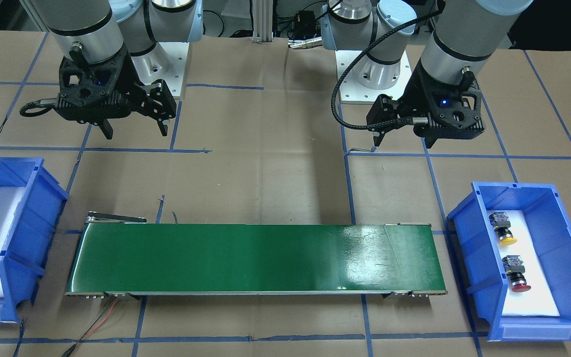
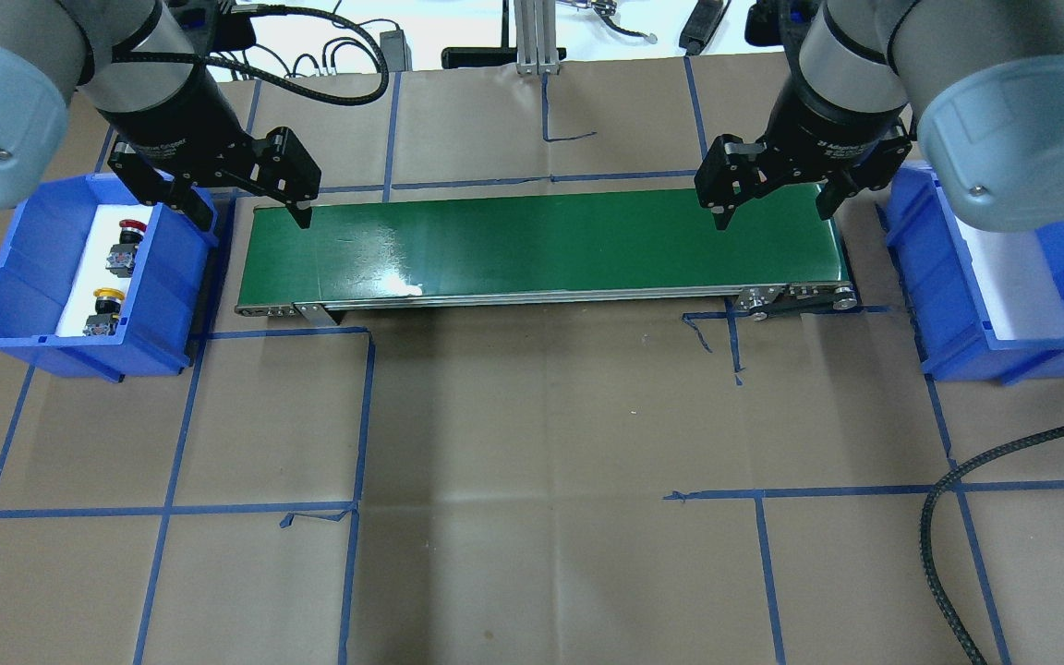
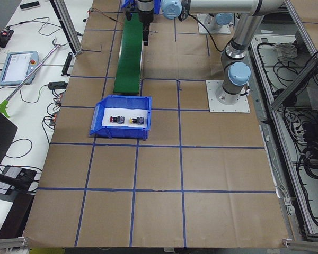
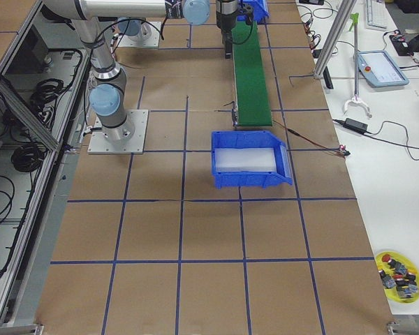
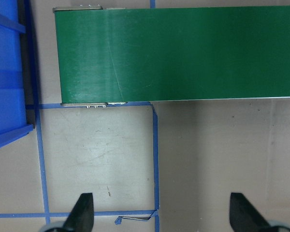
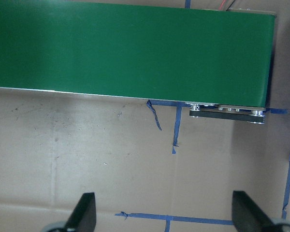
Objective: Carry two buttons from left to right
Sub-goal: 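Move the left gripper over the blue bin holding the buttons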
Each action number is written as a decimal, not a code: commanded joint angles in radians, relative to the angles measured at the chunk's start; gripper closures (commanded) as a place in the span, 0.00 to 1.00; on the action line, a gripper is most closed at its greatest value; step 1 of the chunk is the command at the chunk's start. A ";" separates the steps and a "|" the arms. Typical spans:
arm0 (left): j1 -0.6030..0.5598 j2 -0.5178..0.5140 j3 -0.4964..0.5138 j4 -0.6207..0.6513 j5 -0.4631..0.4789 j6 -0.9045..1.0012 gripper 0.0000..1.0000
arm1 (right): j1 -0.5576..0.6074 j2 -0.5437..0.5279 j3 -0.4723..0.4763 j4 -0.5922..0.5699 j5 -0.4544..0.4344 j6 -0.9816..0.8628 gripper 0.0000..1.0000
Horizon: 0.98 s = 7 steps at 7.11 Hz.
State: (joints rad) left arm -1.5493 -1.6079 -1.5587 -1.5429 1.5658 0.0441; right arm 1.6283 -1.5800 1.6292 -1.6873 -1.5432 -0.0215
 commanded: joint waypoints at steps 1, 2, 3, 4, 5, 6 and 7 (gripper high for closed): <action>0.000 0.002 0.000 0.000 0.000 -0.001 0.00 | -0.001 0.000 0.000 0.000 0.000 0.000 0.00; 0.000 0.005 -0.001 0.000 0.002 0.000 0.00 | -0.001 0.000 0.000 0.000 0.000 0.000 0.00; 0.000 0.002 -0.003 0.000 0.000 0.000 0.00 | -0.001 0.000 0.000 0.000 0.000 0.000 0.00; 0.002 0.008 -0.004 0.000 0.002 0.000 0.00 | 0.001 0.000 0.000 0.000 0.000 0.000 0.00; 0.003 0.006 -0.009 0.000 0.000 0.000 0.00 | 0.001 0.000 0.000 0.000 0.000 0.000 0.00; 0.008 0.011 -0.014 0.000 0.000 0.005 0.00 | 0.001 0.000 0.000 0.000 0.000 0.000 0.00; 0.012 0.011 -0.015 0.001 0.002 0.007 0.00 | -0.001 0.000 0.000 0.000 0.000 0.000 0.00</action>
State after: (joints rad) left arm -1.5421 -1.5984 -1.5707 -1.5429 1.5667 0.0480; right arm 1.6288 -1.5800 1.6291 -1.6874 -1.5432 -0.0215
